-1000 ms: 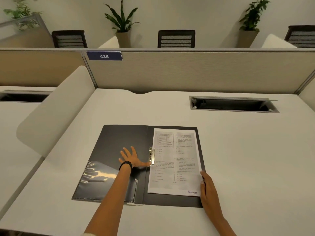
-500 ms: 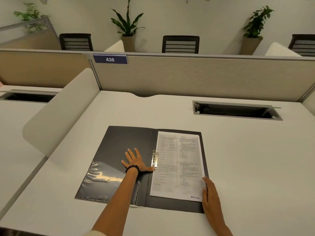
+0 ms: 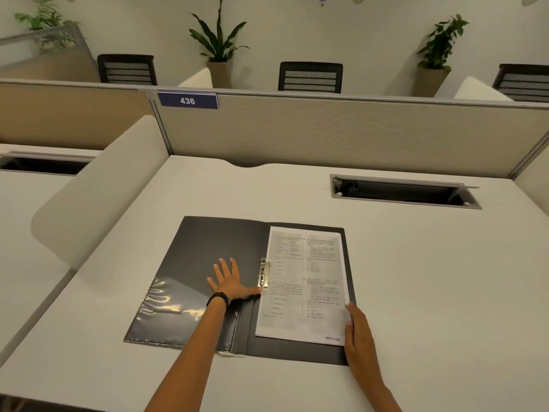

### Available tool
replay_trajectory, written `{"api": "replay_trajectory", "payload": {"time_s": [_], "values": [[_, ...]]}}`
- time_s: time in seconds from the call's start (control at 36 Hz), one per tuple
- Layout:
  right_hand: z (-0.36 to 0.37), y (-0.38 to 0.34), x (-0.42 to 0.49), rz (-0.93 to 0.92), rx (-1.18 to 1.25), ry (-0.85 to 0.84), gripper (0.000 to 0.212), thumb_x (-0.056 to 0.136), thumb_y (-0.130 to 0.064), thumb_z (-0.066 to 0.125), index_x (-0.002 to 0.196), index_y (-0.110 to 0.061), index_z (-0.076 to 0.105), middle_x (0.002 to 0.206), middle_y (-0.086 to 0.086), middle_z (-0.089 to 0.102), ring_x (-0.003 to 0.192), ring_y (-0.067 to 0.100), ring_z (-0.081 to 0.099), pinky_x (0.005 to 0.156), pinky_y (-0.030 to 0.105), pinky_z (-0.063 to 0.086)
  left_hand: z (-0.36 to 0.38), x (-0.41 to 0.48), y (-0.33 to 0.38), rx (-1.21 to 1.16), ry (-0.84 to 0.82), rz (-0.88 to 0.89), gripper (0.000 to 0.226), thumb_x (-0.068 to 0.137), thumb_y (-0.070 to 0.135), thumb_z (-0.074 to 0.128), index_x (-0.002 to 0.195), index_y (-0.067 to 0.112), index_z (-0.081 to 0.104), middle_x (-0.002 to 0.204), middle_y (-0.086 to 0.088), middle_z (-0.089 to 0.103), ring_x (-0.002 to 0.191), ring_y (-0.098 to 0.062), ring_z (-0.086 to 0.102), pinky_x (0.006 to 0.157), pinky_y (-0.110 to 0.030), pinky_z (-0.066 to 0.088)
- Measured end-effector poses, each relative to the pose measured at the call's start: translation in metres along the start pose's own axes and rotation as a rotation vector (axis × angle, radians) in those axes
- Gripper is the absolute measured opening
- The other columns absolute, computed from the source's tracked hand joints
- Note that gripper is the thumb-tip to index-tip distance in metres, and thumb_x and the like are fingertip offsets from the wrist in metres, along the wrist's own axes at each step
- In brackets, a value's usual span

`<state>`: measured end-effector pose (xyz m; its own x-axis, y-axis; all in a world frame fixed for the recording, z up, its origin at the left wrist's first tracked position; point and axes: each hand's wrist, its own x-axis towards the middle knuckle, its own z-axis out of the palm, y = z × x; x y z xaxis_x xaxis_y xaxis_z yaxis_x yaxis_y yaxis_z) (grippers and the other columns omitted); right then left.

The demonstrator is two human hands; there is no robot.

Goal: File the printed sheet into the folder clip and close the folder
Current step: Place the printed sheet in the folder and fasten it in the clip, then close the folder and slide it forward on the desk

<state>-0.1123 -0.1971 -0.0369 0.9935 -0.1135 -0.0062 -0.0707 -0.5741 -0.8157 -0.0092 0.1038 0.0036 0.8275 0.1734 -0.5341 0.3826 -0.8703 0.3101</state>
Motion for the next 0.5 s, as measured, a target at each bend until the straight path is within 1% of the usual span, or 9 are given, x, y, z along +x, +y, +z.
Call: {"api": "replay_trajectory", "payload": {"time_s": [0.06, 0.11, 0.17, 0.22, 0.28, 0.31, 0.39, 0.44, 0.5], "values": [[0.0, 0.0, 0.0, -0.006, -0.007, 0.0, 0.037, 0.096, -0.012, 0.035, 0.133, -0.017, 0.037, 0.143, 0.004, 0.039, 0.131, 0.02, 0.038, 0.111, 0.036, 0.03, -0.004, 0.0, -0.003, -0.04, -0.029, 0.02, 0.117, 0.07, 0.068, 0.059, 0.145, 0.015, -0.014, 0.152, -0.017, -0.026, 0.14, -0.038, -0.022, 0.112, -0.06, -0.007], [0.0, 0.0, 0.001, -0.005, -0.011, 0.006, 0.037, 0.096, -0.013, 0.035, 0.133, -0.017, 0.038, 0.142, 0.004, 0.041, 0.129, 0.02, 0.04, 0.11, 0.035, 0.031, -0.012, 0.0, -0.008, -0.107, -0.018, 0.031, 0.106, 0.075, 0.065, 0.056, 0.147, 0.018, -0.005, 0.153, -0.017, -0.023, 0.14, -0.037, -0.021, 0.112, -0.06, -0.007], [0.0, 0.001, 0.002, -0.004, -0.01, 0.015, 0.037, 0.096, -0.013, 0.035, 0.133, -0.016, 0.038, 0.142, 0.005, 0.042, 0.129, 0.02, 0.041, 0.111, 0.037, 0.032, -0.023, 0.0, -0.019, -0.191, 0.054, 0.025, 0.093, 0.079, 0.06, 0.055, 0.147, 0.021, 0.005, 0.155, -0.016, -0.017, 0.142, -0.035, -0.018, 0.111, -0.062, -0.006], [0.0, 0.001, 0.002, -0.004, -0.01, 0.017, 0.037, 0.096, -0.012, 0.035, 0.132, -0.017, 0.038, 0.141, 0.005, 0.043, 0.129, 0.021, 0.041, 0.11, 0.038, 0.033, -0.035, 0.001, -0.036, -0.265, 0.157, -0.022, 0.083, 0.082, 0.053, 0.057, 0.146, 0.022, 0.015, 0.156, -0.014, -0.01, 0.143, -0.033, -0.012, 0.11, -0.064, -0.004], [0.0, 0.002, 0.002, -0.006, -0.008, 0.016, 0.037, 0.096, -0.012, 0.035, 0.133, -0.017, 0.038, 0.141, 0.005, 0.043, 0.128, 0.021, 0.042, 0.11, 0.038, 0.034, -0.046, 0.002, -0.057, -0.324, 0.252, -0.09, 0.074, 0.084, 0.044, 0.059, 0.144, 0.016, 0.025, 0.157, -0.017, 0.0, 0.144, -0.034, -0.002, 0.113, -0.063, 0.003], [0.0, 0.002, 0.002, -0.009, -0.007, 0.015, 0.037, 0.096, -0.012, 0.035, 0.133, -0.017, 0.038, 0.141, 0.004, 0.043, 0.128, 0.021, 0.042, 0.11, 0.038, 0.034, -0.051, 0.003, -0.066, -0.35, 0.284, -0.118, 0.071, 0.085, 0.039, 0.06, 0.142, 0.011, 0.029, 0.155, -0.02, 0.006, 0.144, -0.036, 0.004, 0.114, -0.06, 0.009], [0.0, 0.003, 0.002, -0.024, -0.002, 0.02, 0.038, 0.096, -0.015, 0.035, 0.134, -0.02, 0.037, 0.139, 0.001, 0.044, 0.125, 0.015, 0.042, 0.108, 0.033, 0.034, -0.06, 0.004, -0.089, -0.402, 0.303, -0.199, 0.062, 0.087, 0.029, 0.061, 0.136, 0.0, 0.037, 0.147, -0.029, 0.026, 0.137, -0.042, 0.022, 0.113, -0.051, 0.025], [0.001, 0.003, 0.001, -0.037, 0.0, 0.02, 0.037, 0.097, -0.017, 0.034, 0.133, -0.022, 0.036, 0.137, -0.001, 0.045, 0.122, 0.01, 0.042, 0.105, 0.028, 0.033, -0.062, 0.001, -0.101, -0.402, 0.317, -0.25, 0.057, 0.086, 0.03, 0.061, 0.132, 0.002, 0.041, 0.142, -0.028, 0.032, 0.132, -0.043, 0.03, 0.11, -0.053, 0.028], [0.001, 0.003, 0.001, -0.041, -0.005, 0.018, 0.036, 0.097, -0.018, 0.034, 0.132, -0.024, 0.036, 0.136, -0.004, 0.045, 0.121, 0.008, 0.041, 0.104, 0.026, 0.033, -0.063, -0.001, -0.111, -0.419, 0.343, -0.293, 0.056, 0.086, 0.03, 0.061, 0.132, 0.005, 0.042, 0.141, -0.028, 0.033, 0.13, -0.044, 0.032, 0.11, -0.056, 0.027]]}}
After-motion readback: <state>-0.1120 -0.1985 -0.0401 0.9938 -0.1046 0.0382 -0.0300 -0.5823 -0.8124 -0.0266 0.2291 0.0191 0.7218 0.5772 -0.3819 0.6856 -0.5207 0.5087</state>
